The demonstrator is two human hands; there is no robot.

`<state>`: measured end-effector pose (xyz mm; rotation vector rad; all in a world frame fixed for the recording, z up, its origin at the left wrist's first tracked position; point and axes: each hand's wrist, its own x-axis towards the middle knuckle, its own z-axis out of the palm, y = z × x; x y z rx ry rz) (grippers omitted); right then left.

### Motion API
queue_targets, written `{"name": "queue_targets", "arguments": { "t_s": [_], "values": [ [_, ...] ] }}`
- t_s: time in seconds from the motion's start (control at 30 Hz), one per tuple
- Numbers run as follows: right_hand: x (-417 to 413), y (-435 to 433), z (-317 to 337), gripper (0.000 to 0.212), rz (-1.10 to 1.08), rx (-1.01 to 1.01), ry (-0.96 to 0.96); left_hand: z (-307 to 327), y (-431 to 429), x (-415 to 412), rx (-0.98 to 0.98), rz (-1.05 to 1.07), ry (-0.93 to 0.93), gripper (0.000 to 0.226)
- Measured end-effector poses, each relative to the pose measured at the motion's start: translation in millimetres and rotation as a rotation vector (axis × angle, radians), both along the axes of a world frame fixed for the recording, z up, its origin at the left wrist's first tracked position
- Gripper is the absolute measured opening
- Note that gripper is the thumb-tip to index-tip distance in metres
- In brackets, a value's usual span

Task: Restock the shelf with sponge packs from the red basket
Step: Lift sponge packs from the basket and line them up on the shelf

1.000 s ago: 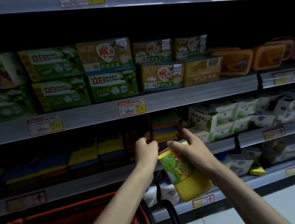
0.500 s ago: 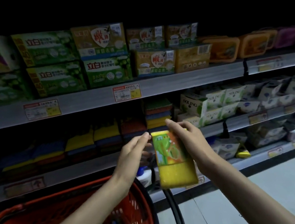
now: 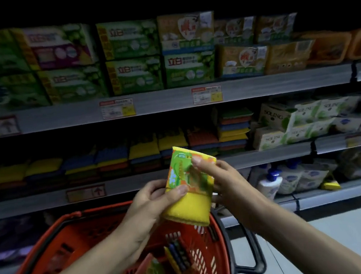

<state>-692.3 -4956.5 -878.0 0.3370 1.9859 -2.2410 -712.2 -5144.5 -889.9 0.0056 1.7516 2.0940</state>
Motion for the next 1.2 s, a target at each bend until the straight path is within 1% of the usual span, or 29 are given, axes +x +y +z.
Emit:
{"name": "queue_targets", "arguments": {
  "t_s": [0.1, 0.2, 0.27, 0.33, 0.4, 0.5, 0.63, 0.73, 0.77, 0.83, 0.97, 1.0, 1.1, 1.2],
  "values": [
    [3, -8, -7, 0.076, 0.074, -0.003, -0.033, -1, -7, -4, 0.024, 0.085, -0.079, 0.075],
    [5, -14, -6, 0.067, 0.084, -0.029, -0.039, -1, -7, -8, 0.046, 0.104, -0.078, 0.071],
    [5, -15, -4, 0.062, 0.064, -0.023, -0.005, 1, -4, -11, 0.084, 0.098, -0.077, 0.067],
    [1, -12, -3, 0.062, 0.004, -0.001, 0.024, 5, -1, -13, 0.074, 0.063, -0.058, 0.063],
    [-5, -7, -2, 0.059, -0.076, 0.016, 0.053, 9, 1, -15, 0.024, 0.016, -0.017, 0.061],
    [-12, 0, 0, 0.056, -0.15, 0.03, 0.082, 11, 5, -18, -0.027, 0.016, 0.012, 0.065],
    [-20, 4, 1, 0.059, -0.242, 0.009, 0.104, 11, 22, -25, 0.04, 0.131, -0.051, 0.053],
    [-26, 7, 3, 0.064, -0.302, 0.0, 0.113, 14, 40, -32, 0.085, 0.246, -0.058, 0.048],
    [-27, 9, 3, 0.06, -0.309, -0.022, 0.112, 16, 45, -36, 0.106, 0.284, -0.063, 0.044],
    [-30, 13, 3, 0.042, -0.32, -0.067, 0.094, 19, 55, -45, 0.152, 0.34, -0.093, 0.038],
    [-34, 21, 0, 0.013, -0.359, -0.047, 0.071, 14, 70, -65, 0.178, 0.419, -0.114, 0.031],
    [-35, 23, -2, 0.013, -0.359, -0.036, 0.075, 12, 73, -70, 0.181, 0.44, -0.121, 0.031],
    [-37, 26, -2, 0.022, -0.336, -0.007, 0.113, 7, 83, -78, 0.174, 0.497, -0.128, 0.03],
    [-40, 29, -2, 0.032, -0.303, 0.032, 0.172, 4, 92, -82, 0.13, 0.525, -0.076, 0.029]
  ]
}}
